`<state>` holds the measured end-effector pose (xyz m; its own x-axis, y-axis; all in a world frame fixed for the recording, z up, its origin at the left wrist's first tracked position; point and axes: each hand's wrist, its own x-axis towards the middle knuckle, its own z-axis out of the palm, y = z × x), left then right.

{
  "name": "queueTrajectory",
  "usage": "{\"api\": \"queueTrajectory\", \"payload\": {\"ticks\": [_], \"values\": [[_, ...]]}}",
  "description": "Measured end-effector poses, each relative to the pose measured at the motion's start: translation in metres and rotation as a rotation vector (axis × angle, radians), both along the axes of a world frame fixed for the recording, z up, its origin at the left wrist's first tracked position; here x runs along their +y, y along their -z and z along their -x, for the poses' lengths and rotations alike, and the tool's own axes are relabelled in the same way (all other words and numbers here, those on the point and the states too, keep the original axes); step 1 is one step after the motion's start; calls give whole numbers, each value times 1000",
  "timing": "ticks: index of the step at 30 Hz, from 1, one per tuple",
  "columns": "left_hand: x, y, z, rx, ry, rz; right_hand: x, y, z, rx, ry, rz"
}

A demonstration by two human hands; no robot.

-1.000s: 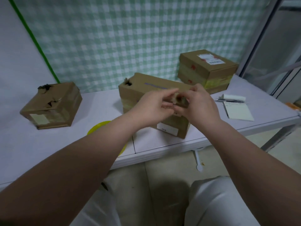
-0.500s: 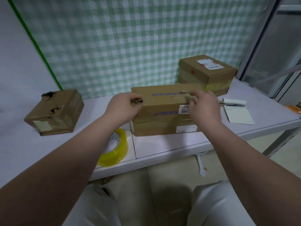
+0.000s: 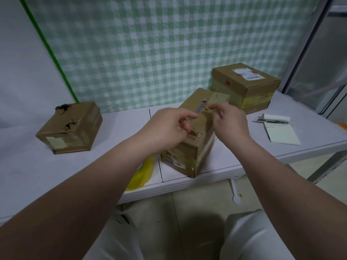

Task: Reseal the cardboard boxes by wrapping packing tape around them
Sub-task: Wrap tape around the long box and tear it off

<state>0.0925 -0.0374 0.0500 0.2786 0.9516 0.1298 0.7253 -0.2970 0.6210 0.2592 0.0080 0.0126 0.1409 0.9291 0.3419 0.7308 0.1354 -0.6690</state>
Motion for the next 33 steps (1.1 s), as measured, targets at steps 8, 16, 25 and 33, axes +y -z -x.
{"api": "queueTrajectory", "payload": {"ticks": [8,16,25,33], "values": [[12,7,-3,229,44,-24,-8,1,2,231,-241,128],[22,11,4,6,112,128,-11,11,-10,332,-449,181],[29,15,4,-80,80,164,-14,14,-9,362,-508,199],[33,20,0,-129,14,123,-14,19,-5,392,-471,169]]}}
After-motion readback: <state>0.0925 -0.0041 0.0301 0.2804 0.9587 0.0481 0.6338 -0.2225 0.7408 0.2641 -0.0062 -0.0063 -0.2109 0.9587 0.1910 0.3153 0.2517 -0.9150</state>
